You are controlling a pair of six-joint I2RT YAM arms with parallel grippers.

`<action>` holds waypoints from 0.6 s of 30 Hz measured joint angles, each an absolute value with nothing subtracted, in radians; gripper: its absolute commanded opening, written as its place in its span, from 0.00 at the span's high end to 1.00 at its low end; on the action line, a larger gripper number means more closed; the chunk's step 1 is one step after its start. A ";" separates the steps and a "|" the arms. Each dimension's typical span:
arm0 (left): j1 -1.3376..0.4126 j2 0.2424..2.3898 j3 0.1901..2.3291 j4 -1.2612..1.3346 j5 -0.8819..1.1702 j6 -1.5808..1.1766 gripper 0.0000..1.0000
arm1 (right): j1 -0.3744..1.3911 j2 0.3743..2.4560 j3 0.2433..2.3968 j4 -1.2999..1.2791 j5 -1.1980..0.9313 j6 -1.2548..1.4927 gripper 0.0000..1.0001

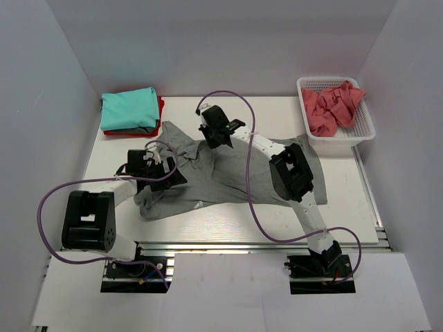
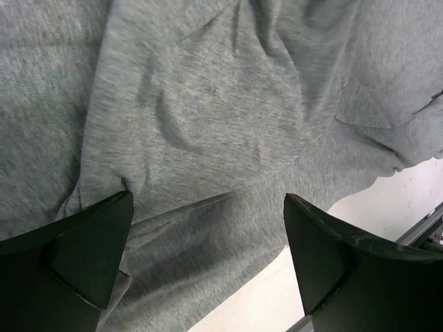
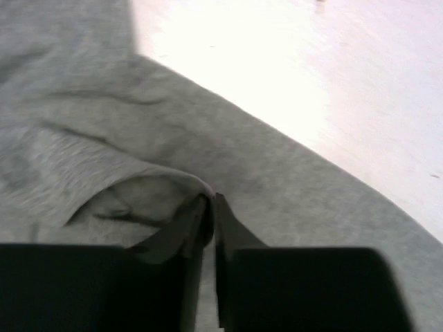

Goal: Fold and stack the t-shirts
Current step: Fold the flattened tshirt in 1/3 of the way

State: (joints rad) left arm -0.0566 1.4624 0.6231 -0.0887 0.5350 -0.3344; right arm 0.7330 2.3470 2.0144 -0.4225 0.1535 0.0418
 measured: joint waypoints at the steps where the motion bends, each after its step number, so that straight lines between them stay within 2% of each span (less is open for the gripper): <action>1: -0.057 1.462 0.625 -0.092 0.531 -0.333 0.00 | 0.727 2.347 2.015 -0.423 0.176 0.036 0.79; 2: -0.057 1.462 0.627 -0.096 0.528 -0.331 0.00 | 0.723 2.347 2.015 -0.424 0.194 0.034 0.71; 3: -0.058 1.462 0.628 -0.099 0.525 -0.330 0.00 | 0.719 2.347 2.016 -0.425 0.213 0.027 0.51; 4: -0.059 1.462 0.631 -0.102 0.522 -0.329 0.00 | 0.714 2.347 2.020 -0.427 0.231 0.022 0.37; 5: -0.061 1.463 0.632 -0.105 0.519 -0.329 0.00 | 0.710 2.348 2.025 -0.428 0.245 0.012 0.29; 7: -0.061 1.464 0.634 -0.106 0.516 -0.329 0.00 | 0.703 2.348 2.037 -0.429 0.265 -0.009 0.24; 12: -0.061 1.465 0.641 -0.114 0.509 -0.329 0.00 | 0.692 2.344 2.046 -0.428 0.249 -0.034 0.21; 15: -0.061 1.466 0.643 -0.118 0.507 -0.327 0.00 | 0.695 2.295 1.981 -0.422 0.147 -0.034 0.18; 18: -0.061 1.465 0.644 -0.120 0.508 -0.326 0.00 | 0.703 2.217 1.899 -0.418 -0.008 -0.031 0.10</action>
State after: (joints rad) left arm -0.0612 1.4654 0.6441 -0.1196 0.5076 -0.3256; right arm 0.7029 2.2166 1.8992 -0.4183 -0.0078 -0.0307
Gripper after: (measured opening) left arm 0.997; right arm 0.848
